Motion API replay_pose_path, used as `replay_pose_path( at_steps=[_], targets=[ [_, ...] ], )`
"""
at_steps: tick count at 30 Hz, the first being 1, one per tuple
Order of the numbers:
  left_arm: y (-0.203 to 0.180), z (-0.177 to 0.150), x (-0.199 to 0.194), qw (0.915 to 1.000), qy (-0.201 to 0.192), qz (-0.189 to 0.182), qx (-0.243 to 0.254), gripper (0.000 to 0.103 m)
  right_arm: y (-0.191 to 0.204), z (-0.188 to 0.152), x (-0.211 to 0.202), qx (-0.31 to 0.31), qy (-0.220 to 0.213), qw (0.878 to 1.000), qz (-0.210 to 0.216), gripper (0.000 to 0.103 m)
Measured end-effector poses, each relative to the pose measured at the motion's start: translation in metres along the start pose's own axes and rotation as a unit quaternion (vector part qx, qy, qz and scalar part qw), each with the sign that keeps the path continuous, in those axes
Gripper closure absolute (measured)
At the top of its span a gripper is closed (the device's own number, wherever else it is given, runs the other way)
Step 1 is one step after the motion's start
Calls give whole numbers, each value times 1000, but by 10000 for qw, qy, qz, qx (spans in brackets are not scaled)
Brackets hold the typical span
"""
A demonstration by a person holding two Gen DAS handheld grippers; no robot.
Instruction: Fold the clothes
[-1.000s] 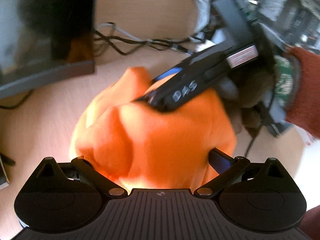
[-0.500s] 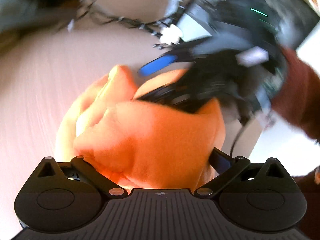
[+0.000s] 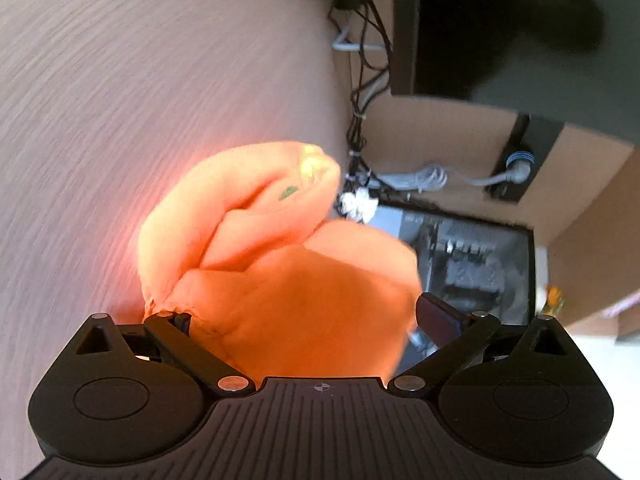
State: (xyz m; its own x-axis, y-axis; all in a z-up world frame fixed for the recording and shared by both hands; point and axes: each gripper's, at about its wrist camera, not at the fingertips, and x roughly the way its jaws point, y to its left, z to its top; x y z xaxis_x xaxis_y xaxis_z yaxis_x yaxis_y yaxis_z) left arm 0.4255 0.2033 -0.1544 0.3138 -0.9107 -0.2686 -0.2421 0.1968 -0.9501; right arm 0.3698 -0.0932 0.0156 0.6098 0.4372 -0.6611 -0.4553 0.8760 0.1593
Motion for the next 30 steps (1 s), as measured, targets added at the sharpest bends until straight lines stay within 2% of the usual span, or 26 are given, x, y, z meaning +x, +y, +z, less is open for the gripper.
replay_pose_path(
  at_steps=[2,4,5,7,8,10,12,14,15,16,17,18,20,23,25,28,29,30],
  targets=[
    [-14,-5,-8,9988,57,228,435,0,13,-7,35,-455,241,9971,-554,0],
    [-33,-12,-21,9934,97,525,1014,0,17,-5,49,-626,309,9949,-728,0],
    [-43,-16,-27,9881,97,696,1366,0,18,-2,53,-643,353,9946,-734,0],
    [-69,-24,-39,9666,16,1118,2305,0,19,5,58,-618,503,9946,-672,0],
    [-82,-28,-46,9518,-25,1324,2766,0,18,5,61,-623,528,9947,-631,0],
    [-105,-34,-41,9155,-26,1785,3606,0,16,4,66,-452,577,9961,-488,0],
    [-124,-38,-25,8705,35,2268,4367,0,12,2,69,-201,605,9974,-324,0],
    [-130,-38,3,8203,227,2794,4985,0,9,-1,70,-64,586,9981,-193,0],
    [-128,-35,16,8039,353,3003,5122,0,9,-1,69,-56,550,9982,-235,0],
    [-123,-30,26,7990,442,3117,5123,0,6,1,67,-41,483,9982,-345,0],
    [-119,-24,33,8019,553,3134,5057,0,3,3,63,-7,425,9982,-415,0],
    [-115,-19,35,8178,663,2977,4880,0,0,5,55,61,359,9984,-435,0],
    [-108,-13,34,8430,718,2705,4594,0,-7,7,32,232,180,9986,-441,0],
    [-90,-7,32,8723,738,2475,4153,0,-25,-6,13,938,282,9952,67,0],
    [-77,-6,29,8937,690,2315,3780,0,-40,-23,9,1638,484,9841,482,0],
    [-70,-13,23,9057,463,2204,3591,0,-61,-46,8,2576,799,9573,1044,3],
    [-70,-19,24,9067,424,2181,3584,0,-64,-51,15,2684,939,9522,1113,18],
    [-71,-26,30,9069,447,2139,3603,0,-66,-51,22,2718,1031,9501,1131,26]
  ],
)
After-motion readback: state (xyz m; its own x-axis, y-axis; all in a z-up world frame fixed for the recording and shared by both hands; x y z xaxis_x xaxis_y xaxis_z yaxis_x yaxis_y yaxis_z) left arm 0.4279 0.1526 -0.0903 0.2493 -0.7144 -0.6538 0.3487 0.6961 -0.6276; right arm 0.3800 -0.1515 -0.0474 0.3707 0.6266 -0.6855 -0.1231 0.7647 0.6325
